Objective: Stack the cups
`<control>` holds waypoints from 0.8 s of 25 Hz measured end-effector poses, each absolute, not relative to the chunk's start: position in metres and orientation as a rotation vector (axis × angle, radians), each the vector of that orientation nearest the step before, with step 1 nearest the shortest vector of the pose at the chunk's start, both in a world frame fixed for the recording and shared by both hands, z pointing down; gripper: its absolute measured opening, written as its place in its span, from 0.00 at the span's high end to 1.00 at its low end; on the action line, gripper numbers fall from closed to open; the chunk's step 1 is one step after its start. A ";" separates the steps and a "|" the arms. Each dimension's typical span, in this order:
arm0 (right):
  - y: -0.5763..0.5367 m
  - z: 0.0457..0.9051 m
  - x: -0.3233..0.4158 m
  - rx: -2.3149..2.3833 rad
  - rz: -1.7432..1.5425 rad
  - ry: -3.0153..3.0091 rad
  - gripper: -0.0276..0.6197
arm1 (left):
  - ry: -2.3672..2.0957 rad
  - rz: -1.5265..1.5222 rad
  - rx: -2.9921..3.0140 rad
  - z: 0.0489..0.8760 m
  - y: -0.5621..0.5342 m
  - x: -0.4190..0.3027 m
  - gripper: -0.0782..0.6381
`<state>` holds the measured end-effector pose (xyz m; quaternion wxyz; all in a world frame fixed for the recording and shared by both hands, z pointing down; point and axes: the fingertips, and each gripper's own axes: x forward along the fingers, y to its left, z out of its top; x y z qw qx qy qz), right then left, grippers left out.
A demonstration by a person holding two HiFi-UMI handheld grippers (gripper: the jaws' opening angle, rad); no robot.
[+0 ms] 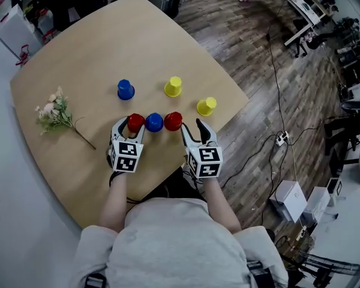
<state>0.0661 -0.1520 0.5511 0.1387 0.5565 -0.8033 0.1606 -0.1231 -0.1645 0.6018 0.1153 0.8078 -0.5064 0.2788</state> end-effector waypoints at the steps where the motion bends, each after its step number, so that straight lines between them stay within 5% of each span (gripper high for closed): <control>1: -0.152 0.551 0.068 1.613 0.465 -2.321 0.61 | -1.487 0.816 2.365 0.601 -0.164 -0.124 0.57; 20: -0.211 0.583 0.165 1.769 0.549 -2.105 0.59 | -1.626 0.557 2.299 0.567 -0.156 -0.145 0.57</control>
